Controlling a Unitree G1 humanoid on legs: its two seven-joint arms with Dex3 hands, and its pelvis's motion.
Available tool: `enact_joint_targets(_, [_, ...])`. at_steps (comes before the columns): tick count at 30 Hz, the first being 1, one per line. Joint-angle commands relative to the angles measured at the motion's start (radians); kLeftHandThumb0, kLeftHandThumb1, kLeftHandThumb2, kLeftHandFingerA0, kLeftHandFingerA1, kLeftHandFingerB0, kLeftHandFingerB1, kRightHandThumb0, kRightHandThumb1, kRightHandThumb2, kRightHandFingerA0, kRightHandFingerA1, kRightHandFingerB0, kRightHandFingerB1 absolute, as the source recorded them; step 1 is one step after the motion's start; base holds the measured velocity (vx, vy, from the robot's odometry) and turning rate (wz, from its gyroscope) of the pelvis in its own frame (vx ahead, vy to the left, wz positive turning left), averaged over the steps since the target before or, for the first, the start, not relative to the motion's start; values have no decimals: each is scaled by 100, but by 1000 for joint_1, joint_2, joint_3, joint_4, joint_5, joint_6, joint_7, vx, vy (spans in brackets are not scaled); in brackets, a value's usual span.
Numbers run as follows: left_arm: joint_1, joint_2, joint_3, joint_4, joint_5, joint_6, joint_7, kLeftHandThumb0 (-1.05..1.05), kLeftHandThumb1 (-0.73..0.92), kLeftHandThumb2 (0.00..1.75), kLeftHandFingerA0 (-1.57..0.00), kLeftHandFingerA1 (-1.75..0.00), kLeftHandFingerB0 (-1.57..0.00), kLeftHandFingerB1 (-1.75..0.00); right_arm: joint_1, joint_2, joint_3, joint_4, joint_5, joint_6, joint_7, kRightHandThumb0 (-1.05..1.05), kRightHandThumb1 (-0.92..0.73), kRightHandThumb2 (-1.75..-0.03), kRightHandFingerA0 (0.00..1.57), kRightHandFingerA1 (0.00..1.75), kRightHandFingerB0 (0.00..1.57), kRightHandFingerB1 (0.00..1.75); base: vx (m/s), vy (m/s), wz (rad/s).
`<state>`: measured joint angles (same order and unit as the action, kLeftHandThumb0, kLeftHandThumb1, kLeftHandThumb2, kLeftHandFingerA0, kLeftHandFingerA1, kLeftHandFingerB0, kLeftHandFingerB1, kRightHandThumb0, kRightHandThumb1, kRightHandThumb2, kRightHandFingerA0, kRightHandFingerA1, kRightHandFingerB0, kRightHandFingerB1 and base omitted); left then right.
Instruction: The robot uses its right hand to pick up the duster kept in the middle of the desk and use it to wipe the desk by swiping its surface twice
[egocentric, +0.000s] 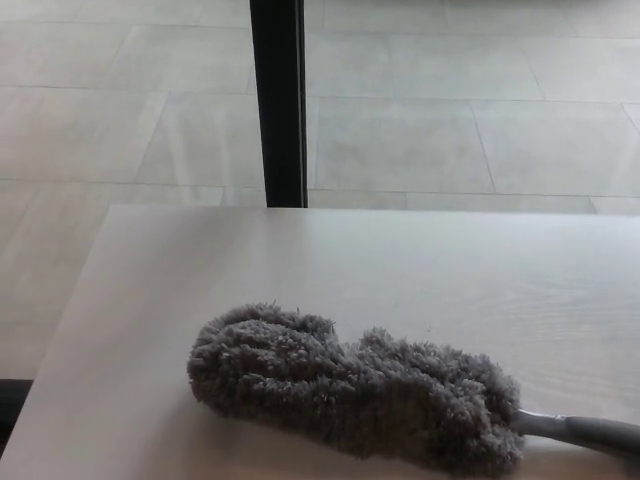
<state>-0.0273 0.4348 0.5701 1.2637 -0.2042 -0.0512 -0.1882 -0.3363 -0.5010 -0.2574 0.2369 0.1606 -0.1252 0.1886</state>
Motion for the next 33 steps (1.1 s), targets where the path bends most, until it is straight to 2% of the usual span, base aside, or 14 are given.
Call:
enact_joint_targets(1, [2, 18, 39, 2, -72, -19, -92, -88, 92, 69, -16, -59, -20, -40, -159, 73, 492, -102, -514, -16, 37, -91, -66, -106, 8, 28, 8, 23, 0, 0, 0])
enact_joint_targets(4, [8, 20, 27, 6, -59, -34, -98, -90, 92, 71, -21, -56, -22, -39, -175, 90, 568, -64, -539, -11, 60, -83, -60, -99, 4, 41, 7, 34, 0, 0, 0])
enact_joint_targets(5, [8, 20, 30, 5, -63, -28, -103, -90, 92, 71, -22, -58, -22, -39, -179, 93, 595, -47, -558, -15, 56, -81, -76, -64, 10, 36, 14, 29, 0, 0, 0])
enact_joint_targets(6, [8, 20, 29, 5, -62, -31, -104, -88, 92, 70, -23, -58, -24, -40, -182, 97, 607, -34, -553, -14, 63, -39, -39, -100, 1, 52, 0, 48, 0, 0, 0])
enact_joint_targets(11, [10, 22, 24, 1, -59, -27, -101, -93, 79, 85, -30, -61, -25, -43, -184, 97, 708, 51, -611, -32, 42, -38, -39, -100, 2, 53, 0, 49, 0, 0, 0])
enact_joint_targets(14, [8, 23, 23, 1, -59, -29, -104, -88, 92, 71, -30, -59, -27, -39, -188, 89, 738, 91, -624, -38, 24, -38, -39, -99, 3, 53, 0, 48, 0, 0, 0])
enact_joint_targets(16, [2, 25, 26, 5, -62, -19, -102, -92, 76, 89, -32, -63, -26, -45, -194, 78, 761, 132, -640, -43, 7, -38, -38, -99, 2, 53, 0, 48, 0, 0, 0])
enact_joint_targets(18, [2, 25, 24, 4, -60, -21, -100, -86, 92, 71, -37, -62, -31, -41, -203, 72, 781, 161, -654, -51, -12, -38, -39, -100, 2, 53, 0, 48, 0, 0, 0])
enact_joint_targets(23, [-1, 32, 20, 3, -54, -21, -101, -87, 92, 71, -40, -60, -32, -41, -222, 79, 820, 184, -658, -58, -27, -39, -38, -99, 3, 53, 0, 48, 0, 0, 0])
enact_joint_targets(24, [-4, 34, 17, 5, -52, -18, -100, -87, 92, 72, -40, -59, -32, -40, -223, 83, 840, 180, -670, -64, -28, -78, -55, -92, 5, 42, 11, 45, 0, 0, 0])
enact_joint_targets(29, [-7, 32, 10, 4, -44, -21, -102, -91, 91, 75, -41, -61, -31, -41, -210, 86, 885, 172, -694, -87, -44, -83, -56, -94, 4, 43, 12, 46, 0, 0, 0])
enact_joint_targets(31, [-9, 31, 7, 4, -41, -23, -96, -91, 91, 75, -41, -61, -31, -41, -208, 85, 904, 170, -710, -91, -54, -83, -56, -94, 4, 43, 12, 46, 0, 0, 0])
enact_joint_targets(32, [-7, 33, 4, 7, -36, -27, -98, -88, 92, 73, -44, -62, -33, -41, -198, 87, 925, 166, -730, -90, -63, -39, -37, -99, 3, 54, 0, 49, 0, 0, 0])
enact_joint_targets(33, [-7, 33, 5, 6, -37, -27, -100, -83, 74, 116, -42, -66, -27, -52, -198, 86, 933, 168, -736, -88, -68, -39, -38, -100, 3, 54, 0, 49, 0, 0, 0])
